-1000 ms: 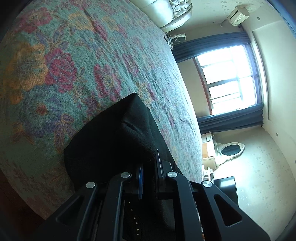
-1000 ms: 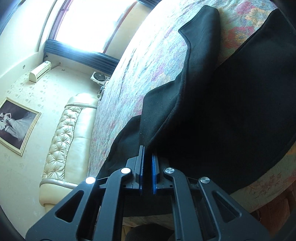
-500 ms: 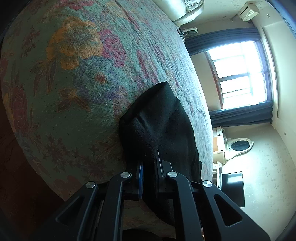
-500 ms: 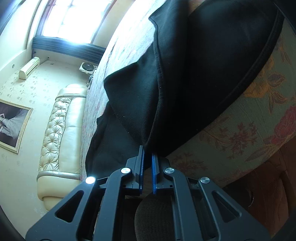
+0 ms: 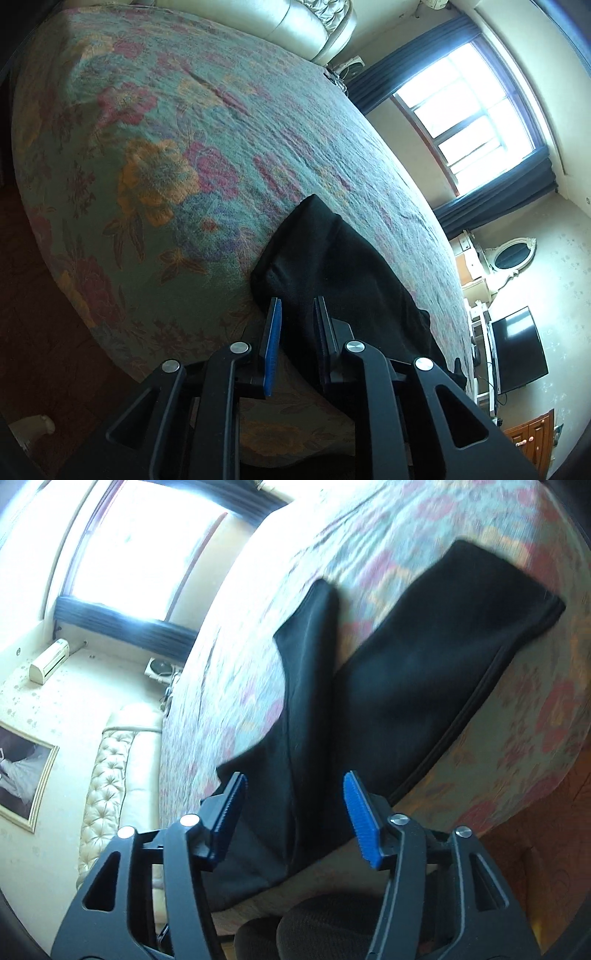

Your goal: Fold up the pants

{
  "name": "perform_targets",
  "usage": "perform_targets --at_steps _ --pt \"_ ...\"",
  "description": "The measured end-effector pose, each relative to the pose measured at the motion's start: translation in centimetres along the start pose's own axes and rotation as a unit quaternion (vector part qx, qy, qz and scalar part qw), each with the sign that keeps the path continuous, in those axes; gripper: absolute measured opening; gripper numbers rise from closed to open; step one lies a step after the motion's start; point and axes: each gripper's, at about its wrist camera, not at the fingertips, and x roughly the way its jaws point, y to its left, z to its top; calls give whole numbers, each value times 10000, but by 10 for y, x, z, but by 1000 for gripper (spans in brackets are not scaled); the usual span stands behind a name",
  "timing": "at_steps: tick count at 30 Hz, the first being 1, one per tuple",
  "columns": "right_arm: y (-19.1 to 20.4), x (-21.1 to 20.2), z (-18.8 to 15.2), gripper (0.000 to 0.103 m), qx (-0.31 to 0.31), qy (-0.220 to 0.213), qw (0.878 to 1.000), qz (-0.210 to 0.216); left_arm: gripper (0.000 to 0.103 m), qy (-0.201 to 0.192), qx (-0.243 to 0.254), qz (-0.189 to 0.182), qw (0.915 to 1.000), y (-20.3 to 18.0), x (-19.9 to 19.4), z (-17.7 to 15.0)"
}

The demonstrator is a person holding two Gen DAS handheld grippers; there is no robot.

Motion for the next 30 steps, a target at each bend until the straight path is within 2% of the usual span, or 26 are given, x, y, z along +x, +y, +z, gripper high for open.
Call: perform_targets --at_steps 2,3,5,6,7,10,11,13,14,15,17,19,22,25,28,30 --pt "-9 -17 44 64 -237 -289 9984 -430 19 71 97 -136 9998 -13 1 -2" --pt "-15 -21 67 64 -470 -329 9954 -763 23 140 140 -226 9995 -20 4 -6" --pt "-29 -24 107 64 -966 -462 9811 -1614 32 296 230 -429 9984 -38 13 -13" --pt "-40 -24 124 64 -1118 -473 9741 -1910 33 406 296 -532 9973 -49 19 -17" --pt "-53 -24 136 64 -1132 -508 9717 -2010 33 540 394 -602 9959 -59 24 -22" --pt "-91 -13 166 63 -1007 -267 9794 -1728 33 908 746 -834 9896 -101 46 -44" --pt "-100 -3 167 61 -1019 -168 9812 -1632 33 1074 846 -964 9859 -116 55 -53" --pt "-105 11 174 61 -1182 53 9821 -1466 44 1387 1020 -1261 9770 -146 70 -72" --pt "-103 18 173 61 -1303 187 9817 -1378 56 1502 1102 -1422 9721 -162 77 -83" --pt "-103 25 174 61 -1426 306 9798 -1371 62 1606 1193 -1593 9667 -179 84 -94" --pt "-105 37 175 61 -1661 428 9719 -1614 62 1833 1384 -1791 9567 -207 100 -115" --pt "-106 42 177 61 -1729 450 9708 -1604 62 2054 1501 -1900 9482 -230 116 -135" --pt "-101 49 172 15 -2062 682 9643 -1514 62 2393 1512 -2040 9371 -258 140 -165" --pt "-91 51 170 14 -2465 776 9538 -1535 62 2585 1565 -2047 9310 -274 160 -186" --pt "-77 40 181 13 -2907 353 9412 -1685 62 2704 1581 -2079 9266 -284 173 -200" --pt "-76 37 189 12 -2984 286 9392 -1674 62 2717 1638 -2105 9247 -289 179 -205"
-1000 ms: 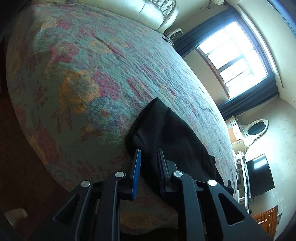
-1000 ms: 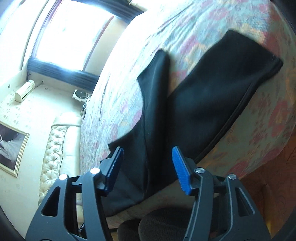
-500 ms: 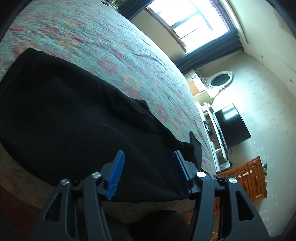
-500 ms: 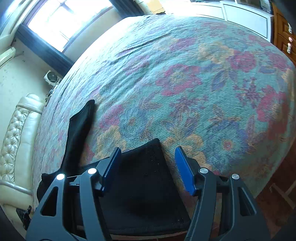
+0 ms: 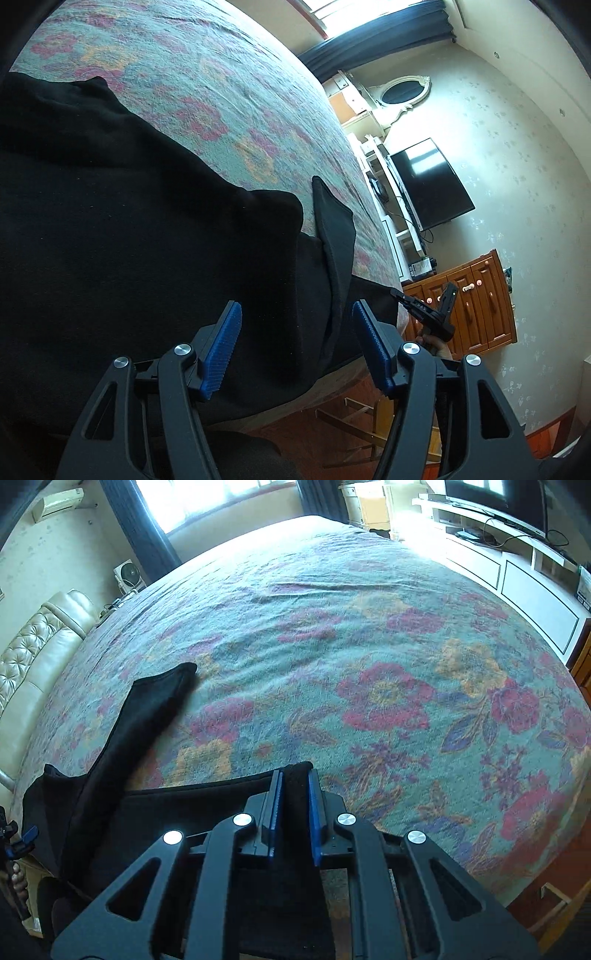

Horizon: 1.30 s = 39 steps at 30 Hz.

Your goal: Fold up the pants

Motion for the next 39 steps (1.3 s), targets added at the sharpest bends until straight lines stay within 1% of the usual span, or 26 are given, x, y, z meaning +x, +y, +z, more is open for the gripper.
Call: perform_targets --at_steps 1,3,4,5,6,7,8,9,10,12,15,16,17,18,20,23,25,26,28,29,30,31,32,34,36,39 --pt "-2 7 0 12 -10 112 9999 -39 62 7 35 -12 10000 -1 1 0" --pt "-2 28 -5 13 -96 509 9984 -245 62 36 79 -13 10000 0 3 -3" --pt "-1 30 -5 17 -110 505 9981 -333 62 51 76 -12 10000 2 4 -3" --pt "1 27 -2 39 -12 440 9978 -504 63 55 49 -9 10000 5 4 -3" --pt "6 21 2 52 109 288 9951 -944 64 51 1 -6 10000 9 3 -5" --pt "15 12 7 65 189 -7 9890 -1468 66 33 -54 2 10000 12 1 -4" --pt "25 2 12 66 283 -307 9855 -1645 68 12 -113 7 9999 14 0 -5" --pt "39 -3 18 66 402 -511 9877 -1419 68 6 -169 5 9999 17 1 -4" --pt "56 -4 25 66 471 -598 9913 -1078 68 6 -219 12 9998 20 1 -3" --pt "100 4 38 66 273 -609 9956 -657 68 -42 -297 15 9995 25 -1 -3" --pt "178 40 59 66 -380 -273 9988 -168 68 -157 -384 -50 9991 32 -8 -2" --pt "201 56 64 65 -547 -124 9983 -156 68 -188 -428 -61 9989 34 -11 -2" --pt "222 74 70 65 -729 22 9971 -234 68 -218 -487 -78 9985 37 -13 -2" --pt "241 91 75 62 -858 154 9957 -305 68 -256 -545 -91 9981 39 -16 -1" --pt "271 123 84 60 -1099 403 9913 -596 68 -353 -652 -119 9972 47 -26 -1" --pt "299 162 90 60 -1510 609 9759 -1450 68 -515 -793 -149 9954 55 -33 5" --pt "302 178 89 60 -1671 714 9652 -1879 68 -574 -879 -186 9943 62 -40 6" --pt "300 184 88 60 -1708 776 9622 -1973 68 -592 -895 -197 9940 64 -40 6" --pt "296 190 86 58 -1671 841 9624 -1969 68 -613 -907 -220 9937 63 -42 8" --pt "294 189 86 46 -1627 835 9646 -1901 68 -618 -913 -232 9936 64 -42 8" --pt "292 188 87 38 -1606 838 9656 -1867 68 -621 -925 -236 9935 65 -42 7" --pt "290 185 89 21 -1579 820 9669 -1826 68 -623 -927 -225 9935 65 -42 6" --pt "286 180 91 15 -1466 810 9717 -1669 68 -623 -913 -210 9937 64 -41 6" --pt "275 167 95 12 -1151 723 9809 -1389 68 -599 -892 -215 9940 59 -39 3" --pt "262 144 97 11 -842 509 9896 -1045 68 -548 -902 -258 9941 53 -36 0" --pt "243 97 93 11 -561 96 9965 -615 68 -462 -839 -295 9950 42 -29 -5"
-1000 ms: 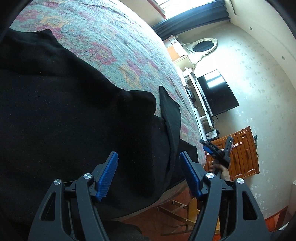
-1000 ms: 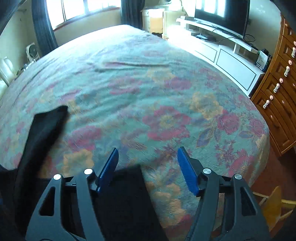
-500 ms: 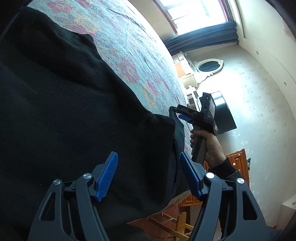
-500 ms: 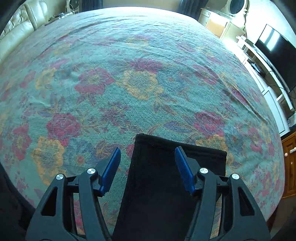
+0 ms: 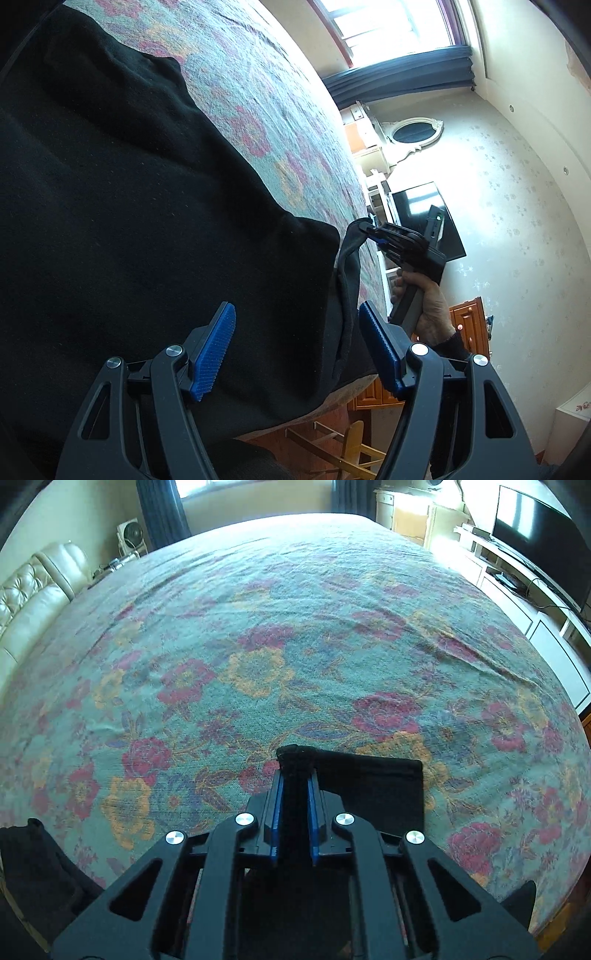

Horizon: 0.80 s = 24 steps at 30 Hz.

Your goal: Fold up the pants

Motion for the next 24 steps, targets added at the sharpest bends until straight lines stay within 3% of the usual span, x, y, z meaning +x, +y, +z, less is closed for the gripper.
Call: perform_targets --at_steps 6,10,16,24 --pt "-79 -100 -40 11 717 -883 9925 440 69 278 226 21 9994 -27 25 -21" --pt "-139 -142 -80 11 1285 -1115 9835 610 69 518 371 7 9980 -46 43 -36" --pt "-204 -152 -147 10 2050 -1045 9708 682 69 802 579 86 9951 -63 66 -57" --pt "-240 -128 -211 10 2698 -771 9560 859 69 1097 749 301 9907 -77 91 -80"
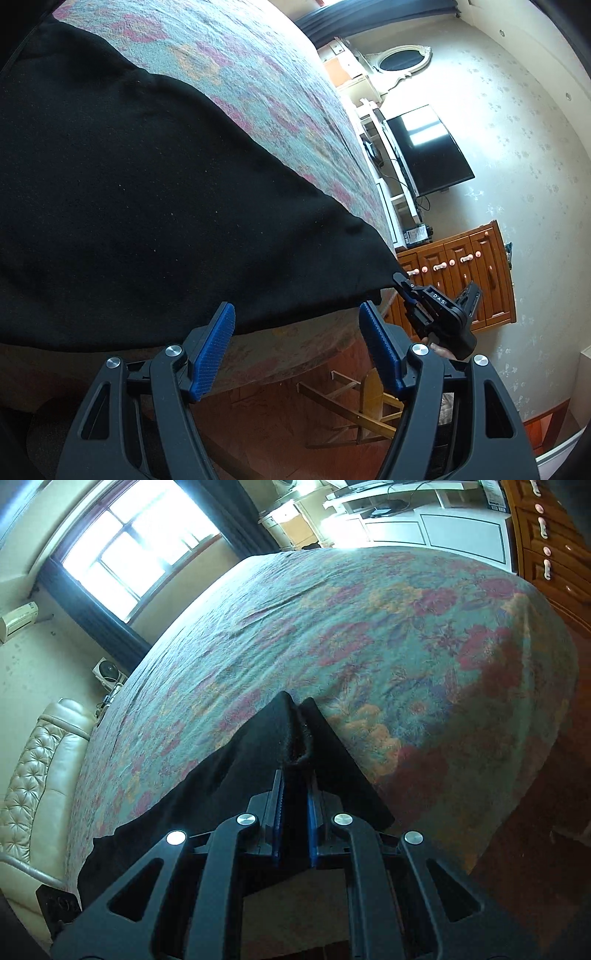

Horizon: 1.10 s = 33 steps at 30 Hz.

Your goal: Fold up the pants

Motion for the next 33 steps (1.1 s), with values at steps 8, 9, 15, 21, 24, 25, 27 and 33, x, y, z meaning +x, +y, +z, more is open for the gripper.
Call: perform_targets --at_steps 8,9,15,21,24,25,27,33 --pt "-37 3 -18 8 603 117 9978 256 69 92 -5 128 9999 3 12 -5" --pt "-39 4 -18 8 633 98 9976 251 69 93 -4 141 9999 3 12 -5" --pt "-51 16 -25 8 751 234 9967 222 70 156 127 207 9996 -3 16 -1" --pt "-45 -6 -12 60 431 163 9989 -86 70 139 39 58 9999 0 3 2" --pt "-36 -4 6 82 31 245 9997 -27 70 17 -6 47 10000 6 -9 9" --pt "-35 2 13 82 -25 315 9995 69 70 -33 -35 44 10000 9 -14 12" --pt "-36 20 26 82 -81 573 9979 273 70 -149 -104 30 9998 14 -26 17" --pt "-41 47 39 90 -42 1057 9931 500 70 -625 -218 171 9977 34 -74 30"
